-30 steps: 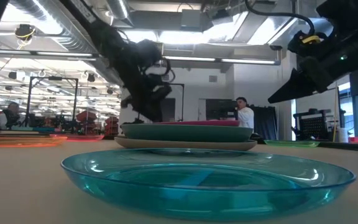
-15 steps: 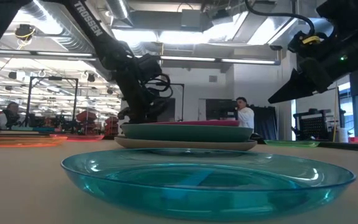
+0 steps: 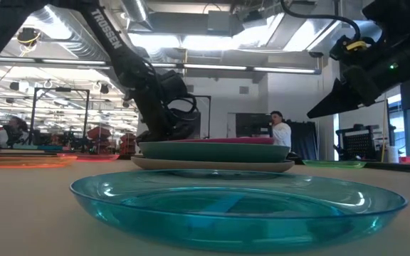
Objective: Stack plastic plates
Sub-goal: Stack the white plate on top of the pink plate
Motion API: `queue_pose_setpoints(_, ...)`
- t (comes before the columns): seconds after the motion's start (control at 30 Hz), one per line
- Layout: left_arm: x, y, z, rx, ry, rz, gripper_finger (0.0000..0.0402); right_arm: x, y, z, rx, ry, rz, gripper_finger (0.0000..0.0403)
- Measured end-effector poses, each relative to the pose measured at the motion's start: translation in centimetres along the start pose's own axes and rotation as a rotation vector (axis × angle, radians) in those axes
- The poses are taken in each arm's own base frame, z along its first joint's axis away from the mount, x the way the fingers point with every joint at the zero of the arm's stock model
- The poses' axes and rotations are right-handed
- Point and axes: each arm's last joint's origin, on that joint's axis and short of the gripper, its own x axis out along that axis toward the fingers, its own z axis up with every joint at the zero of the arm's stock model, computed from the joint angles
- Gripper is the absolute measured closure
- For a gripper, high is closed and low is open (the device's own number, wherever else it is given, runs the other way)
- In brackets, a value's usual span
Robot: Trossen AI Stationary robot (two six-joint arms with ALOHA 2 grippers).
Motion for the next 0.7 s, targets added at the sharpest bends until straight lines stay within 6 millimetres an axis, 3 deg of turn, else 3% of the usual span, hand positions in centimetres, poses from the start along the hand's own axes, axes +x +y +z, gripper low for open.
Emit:
queue_pose_setpoints(0.43, 0.0, -0.2, 0.4, 0.025, -0.062, 0.023, 0.0386, 0.4, 0.2, -0.4, -0.023, 0.028, -0.008, 0.0274)
queue_pose_setpoints(0.7, -0.1, -0.4, 0.9, 0.021, -0.121, 0.009, 0.0396, 1.1, 0.5, -1.1, -0.043, 0.066, -0.056, 0.0274)
